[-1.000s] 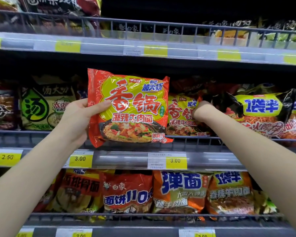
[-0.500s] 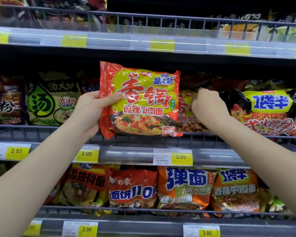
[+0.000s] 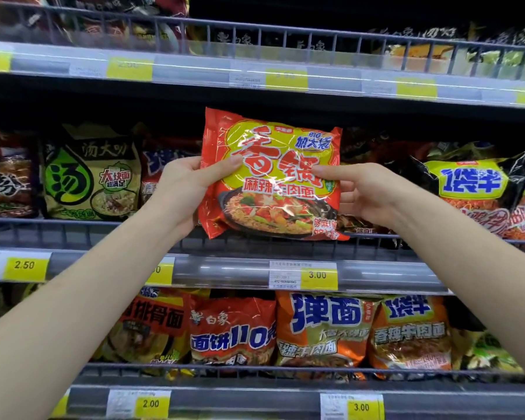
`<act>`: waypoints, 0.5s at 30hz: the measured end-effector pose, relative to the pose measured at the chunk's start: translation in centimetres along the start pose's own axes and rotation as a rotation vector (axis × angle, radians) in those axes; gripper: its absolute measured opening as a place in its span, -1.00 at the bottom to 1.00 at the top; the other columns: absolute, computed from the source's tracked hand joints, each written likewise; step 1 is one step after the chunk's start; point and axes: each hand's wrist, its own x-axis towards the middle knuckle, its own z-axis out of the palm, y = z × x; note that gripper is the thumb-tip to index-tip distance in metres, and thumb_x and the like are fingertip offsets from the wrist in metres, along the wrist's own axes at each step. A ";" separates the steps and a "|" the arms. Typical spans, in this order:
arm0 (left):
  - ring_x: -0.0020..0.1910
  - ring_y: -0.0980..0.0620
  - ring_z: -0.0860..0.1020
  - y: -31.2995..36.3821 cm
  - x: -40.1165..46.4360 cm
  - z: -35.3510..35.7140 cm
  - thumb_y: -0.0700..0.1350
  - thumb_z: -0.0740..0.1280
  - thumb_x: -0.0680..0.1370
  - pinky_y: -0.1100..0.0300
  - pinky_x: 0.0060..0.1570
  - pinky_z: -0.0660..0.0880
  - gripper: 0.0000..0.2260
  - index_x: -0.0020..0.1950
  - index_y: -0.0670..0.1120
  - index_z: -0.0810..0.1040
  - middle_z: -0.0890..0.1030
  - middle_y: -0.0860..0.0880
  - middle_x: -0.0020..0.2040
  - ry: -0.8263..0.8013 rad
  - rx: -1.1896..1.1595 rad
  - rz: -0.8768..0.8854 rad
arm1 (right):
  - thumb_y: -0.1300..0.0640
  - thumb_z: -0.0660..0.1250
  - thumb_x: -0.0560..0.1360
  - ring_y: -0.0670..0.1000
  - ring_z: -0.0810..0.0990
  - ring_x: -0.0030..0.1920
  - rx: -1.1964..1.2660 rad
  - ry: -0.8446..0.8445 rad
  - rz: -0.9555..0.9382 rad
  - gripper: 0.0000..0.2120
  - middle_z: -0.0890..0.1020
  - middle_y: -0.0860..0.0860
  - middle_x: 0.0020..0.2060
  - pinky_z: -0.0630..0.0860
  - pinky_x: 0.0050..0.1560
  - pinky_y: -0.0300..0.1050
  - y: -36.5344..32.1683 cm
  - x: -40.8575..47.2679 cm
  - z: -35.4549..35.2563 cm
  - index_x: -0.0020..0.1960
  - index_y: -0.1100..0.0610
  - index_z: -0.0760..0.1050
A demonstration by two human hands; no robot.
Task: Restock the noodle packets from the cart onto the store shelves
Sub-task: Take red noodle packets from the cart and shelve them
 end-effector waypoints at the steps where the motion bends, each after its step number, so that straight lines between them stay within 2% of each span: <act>1: -0.16 -0.04 0.69 0.1 0.1 0.2 -0.07 0.45 0.39 0.08 -0.20 0.61 -0.77 -0.04 -0.16 0.60 0.71 -0.07 -0.14 -0.001 0.004 0.003 | 0.17 0.47 0.38 0.04 0.71 -0.21 0.013 0.011 0.004 -0.77 0.73 0.09 -0.20 0.66 -0.18 -0.10 -0.2 0.0 -0.1 0.01 0.20 0.57; 3: -0.15 -0.01 0.68 0.0 0.2 0.5 -0.05 0.36 0.48 0.11 -0.18 0.61 -0.83 -0.07 -0.14 0.61 0.71 -0.06 -0.15 -0.039 -0.012 0.013 | 0.19 0.46 0.39 0.02 0.71 -0.25 0.024 0.052 -0.002 -0.77 0.72 0.10 -0.19 0.66 -0.23 -0.12 -0.6 0.0 -0.5 0.02 0.21 0.57; 5: -0.08 0.02 0.66 -0.3 0.1 0.6 0.04 0.25 0.55 0.11 -0.07 0.58 -0.76 -0.02 -0.08 0.61 0.71 -0.03 -0.08 -0.139 -0.014 0.018 | 0.19 0.47 0.39 0.01 0.71 -0.28 0.013 0.117 -0.018 -0.75 0.71 0.10 -0.18 0.66 -0.28 -0.13 -0.9 0.1 -1.1 0.04 0.22 0.57; 6: -0.02 0.08 0.64 -0.6 0.1 0.4 0.11 0.22 0.56 0.12 0.03 0.54 -0.71 0.04 -0.05 0.61 0.69 0.02 -0.01 -0.181 0.083 0.045 | 0.18 0.48 0.39 0.00 0.71 -0.30 0.005 0.156 -0.028 -0.74 0.71 0.10 -0.20 0.64 -0.32 -0.16 -0.9 0.2 -1.5 0.04 0.22 0.57; 8: 0.16 0.34 0.49 -1.3 -0.6 0.0 0.20 0.18 0.54 0.30 0.27 0.34 -0.63 0.23 0.04 0.50 0.54 0.21 0.21 -0.233 0.468 0.179 | 0.18 0.49 0.37 -0.03 0.70 -0.36 -0.012 0.239 -0.053 -0.72 0.71 0.08 -0.24 0.59 -0.41 -0.22 -1.0 0.4 -2.1 0.04 0.23 0.56; 9: 0.23 0.43 0.34 -1.7 -1.1 -0.3 0.18 0.15 0.56 0.42 0.31 0.18 -0.62 0.32 0.08 0.39 0.39 0.28 0.31 -0.237 0.731 0.261 | 0.18 0.50 0.37 -0.04 0.70 -0.36 -0.015 0.277 -0.073 -0.71 0.70 0.08 -0.24 0.57 -0.43 -0.23 -0.9 0.6 -2.3 0.04 0.24 0.56; 11: 0.34 0.35 0.09 -2.5 -2.0 -0.7 0.20 0.02 0.55 0.43 0.30 -0.09 -0.44 0.50 0.00 0.15 0.18 0.22 0.42 -0.270 1.161 0.365 | 0.19 0.51 0.36 -0.03 0.70 -0.31 -0.032 0.356 -0.110 -0.70 0.69 0.08 -0.19 0.57 -0.40 -0.22 -0.7 0.9 -2.8 0.04 0.25 0.56; 13: 0.32 0.32 -0.05 -3.2 -2.7 -1.0 0.35 -0.16 0.47 0.42 0.28 -0.23 -0.28 0.53 -0.03 0.05 0.06 0.18 0.46 -0.376 1.332 0.391 | 0.18 0.51 0.37 -0.02 0.68 -0.23 -0.073 0.417 -0.141 -0.76 0.68 0.09 -0.14 0.59 -0.30 -0.18 -0.4 1.2 -3.2 -0.03 0.22 0.55; 15: 0.34 0.33 -0.08 -4.0 -2.7 -1.7 0.48 -0.29 0.37 0.42 0.30 -0.26 -0.13 0.53 -0.01 0.04 0.02 0.18 0.48 -0.448 1.386 0.418 | 0.15 0.52 0.36 0.03 0.68 -0.17 -0.127 0.448 -0.154 -0.75 0.68 0.12 -0.08 0.62 -0.12 -0.07 -0.1 1.4 -3.4 -0.05 0.21 0.53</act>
